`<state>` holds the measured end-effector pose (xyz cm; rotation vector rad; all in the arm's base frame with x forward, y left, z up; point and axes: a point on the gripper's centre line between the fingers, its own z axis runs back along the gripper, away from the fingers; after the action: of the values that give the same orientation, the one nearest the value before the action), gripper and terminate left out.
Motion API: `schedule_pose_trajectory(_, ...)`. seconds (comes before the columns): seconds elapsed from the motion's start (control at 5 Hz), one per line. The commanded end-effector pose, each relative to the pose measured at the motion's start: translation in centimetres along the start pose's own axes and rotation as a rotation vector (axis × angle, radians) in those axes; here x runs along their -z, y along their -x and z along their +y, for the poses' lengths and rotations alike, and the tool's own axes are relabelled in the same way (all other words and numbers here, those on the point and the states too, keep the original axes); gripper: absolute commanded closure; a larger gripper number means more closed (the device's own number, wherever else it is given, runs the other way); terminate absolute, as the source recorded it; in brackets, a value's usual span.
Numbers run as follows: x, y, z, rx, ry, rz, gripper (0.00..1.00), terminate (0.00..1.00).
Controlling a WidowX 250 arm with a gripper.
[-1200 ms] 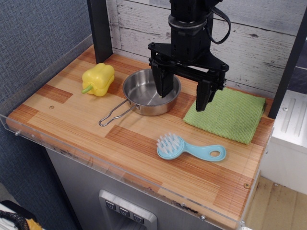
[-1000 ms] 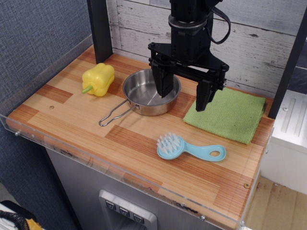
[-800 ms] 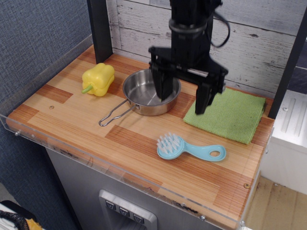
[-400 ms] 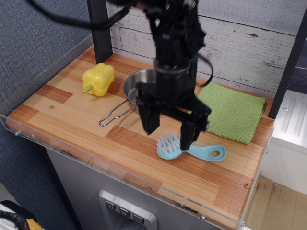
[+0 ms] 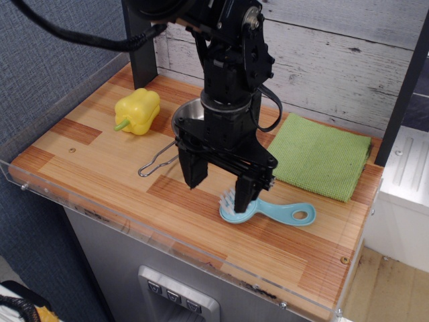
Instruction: Hold the blue spatula from center of the table and place it on top of the green cloth, which is top right edge of the table.
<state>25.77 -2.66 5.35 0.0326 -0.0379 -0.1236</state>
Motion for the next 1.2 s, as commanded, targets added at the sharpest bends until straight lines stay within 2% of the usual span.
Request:
schedule_pose_trajectory(0.0, -0.3, -2.1, 0.7, -0.018, -0.013, -0.042, 0.00, 0.00)
schedule_pose_trajectory(0.4, 2.1, -2.7, -0.6, -0.025, 0.053, -0.031, 0.00, 0.00)
schedule_pose_trajectory(0.8, 3.1, -2.8, -1.2, -0.051, 0.092, -0.046, 0.00, 0.00)
schedule_pose_trajectory(1.0, 4.0, -2.8, -1.5, -0.044, 0.097, -0.005, 0.00, 0.00)
